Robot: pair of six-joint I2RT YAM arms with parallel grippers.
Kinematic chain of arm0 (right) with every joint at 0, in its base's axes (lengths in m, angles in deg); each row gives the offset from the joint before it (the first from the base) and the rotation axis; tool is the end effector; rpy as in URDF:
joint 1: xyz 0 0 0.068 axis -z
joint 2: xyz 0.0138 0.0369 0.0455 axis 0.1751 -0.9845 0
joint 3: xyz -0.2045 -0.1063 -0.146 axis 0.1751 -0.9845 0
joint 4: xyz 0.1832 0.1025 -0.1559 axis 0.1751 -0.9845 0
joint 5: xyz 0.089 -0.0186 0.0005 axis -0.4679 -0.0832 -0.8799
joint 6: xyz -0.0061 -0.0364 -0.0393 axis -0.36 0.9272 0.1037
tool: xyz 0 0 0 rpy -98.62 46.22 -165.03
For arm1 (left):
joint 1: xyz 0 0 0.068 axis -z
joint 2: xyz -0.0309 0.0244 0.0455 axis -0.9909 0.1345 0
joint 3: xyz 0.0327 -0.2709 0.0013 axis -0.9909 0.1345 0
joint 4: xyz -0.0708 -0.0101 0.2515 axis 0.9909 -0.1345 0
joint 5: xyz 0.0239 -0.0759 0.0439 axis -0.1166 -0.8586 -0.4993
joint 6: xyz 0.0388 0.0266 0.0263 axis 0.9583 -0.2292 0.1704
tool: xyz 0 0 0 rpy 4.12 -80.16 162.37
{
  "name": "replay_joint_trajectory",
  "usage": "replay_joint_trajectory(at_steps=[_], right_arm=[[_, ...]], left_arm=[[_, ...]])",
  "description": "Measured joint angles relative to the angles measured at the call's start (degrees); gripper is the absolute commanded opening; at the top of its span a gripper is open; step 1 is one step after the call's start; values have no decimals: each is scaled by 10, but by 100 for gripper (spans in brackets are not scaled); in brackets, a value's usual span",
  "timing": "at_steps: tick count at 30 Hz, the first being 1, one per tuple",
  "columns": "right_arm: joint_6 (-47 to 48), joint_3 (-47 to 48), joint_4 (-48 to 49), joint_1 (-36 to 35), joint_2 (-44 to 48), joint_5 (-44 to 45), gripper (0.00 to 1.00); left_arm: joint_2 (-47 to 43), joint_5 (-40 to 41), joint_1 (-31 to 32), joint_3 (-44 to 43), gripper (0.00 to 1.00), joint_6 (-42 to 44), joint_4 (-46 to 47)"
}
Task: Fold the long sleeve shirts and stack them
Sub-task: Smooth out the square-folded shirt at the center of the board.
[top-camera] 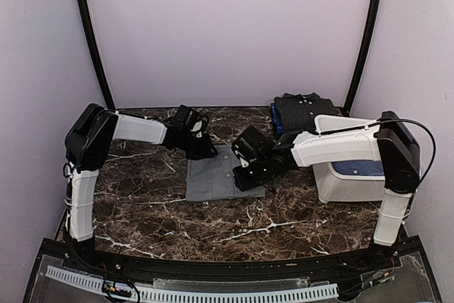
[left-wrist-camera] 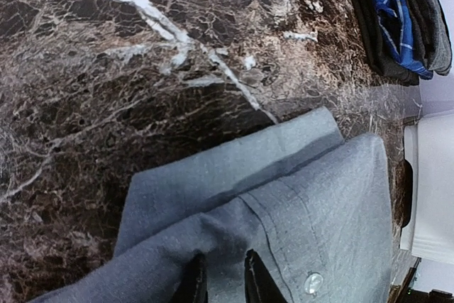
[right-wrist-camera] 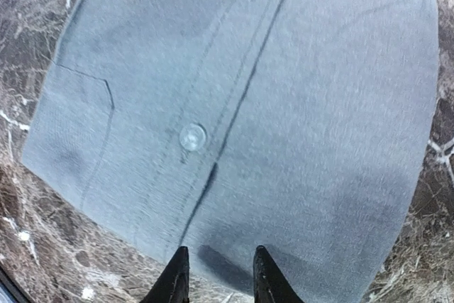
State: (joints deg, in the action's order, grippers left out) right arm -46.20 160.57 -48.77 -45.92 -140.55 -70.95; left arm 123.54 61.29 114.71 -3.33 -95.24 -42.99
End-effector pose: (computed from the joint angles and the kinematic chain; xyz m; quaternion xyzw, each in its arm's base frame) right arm 0.2249 0.3263 0.1956 -0.1956 0.9376 0.1544 0.2427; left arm 0.3933 -0.2626 0.1492 0.0285 0.9089 -0.3360 0.2452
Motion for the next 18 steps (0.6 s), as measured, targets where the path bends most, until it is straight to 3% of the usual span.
replay_joint_trajectory(at_steps=[11,18], right_arm=[[-32,-66,28,-14,-24,-4,31],[-39,-62,-12,-16,19,-1,36]], left_arm=[[12,-13,-5,-5,18,0,9],[17,-12,-5,-47,24,12,-17]])
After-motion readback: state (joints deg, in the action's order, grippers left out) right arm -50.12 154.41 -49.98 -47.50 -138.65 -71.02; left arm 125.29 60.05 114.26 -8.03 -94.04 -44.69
